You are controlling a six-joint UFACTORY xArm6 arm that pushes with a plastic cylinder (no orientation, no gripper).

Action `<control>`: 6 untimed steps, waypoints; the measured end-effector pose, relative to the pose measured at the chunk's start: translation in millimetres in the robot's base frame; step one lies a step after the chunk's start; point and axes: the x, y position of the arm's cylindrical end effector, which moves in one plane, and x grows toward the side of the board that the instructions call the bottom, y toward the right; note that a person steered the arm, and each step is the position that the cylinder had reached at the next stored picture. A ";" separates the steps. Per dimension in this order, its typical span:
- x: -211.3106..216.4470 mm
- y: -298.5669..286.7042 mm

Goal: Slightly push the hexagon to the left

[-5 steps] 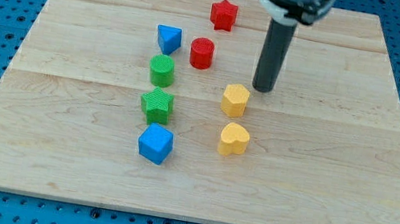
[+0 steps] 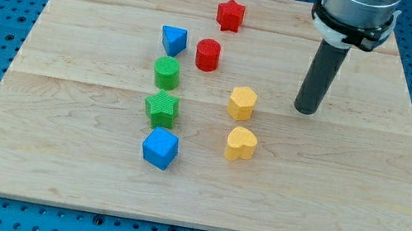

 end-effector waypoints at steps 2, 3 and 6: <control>6.3 -81.3; 6.4 -95.9; 42.9 -37.1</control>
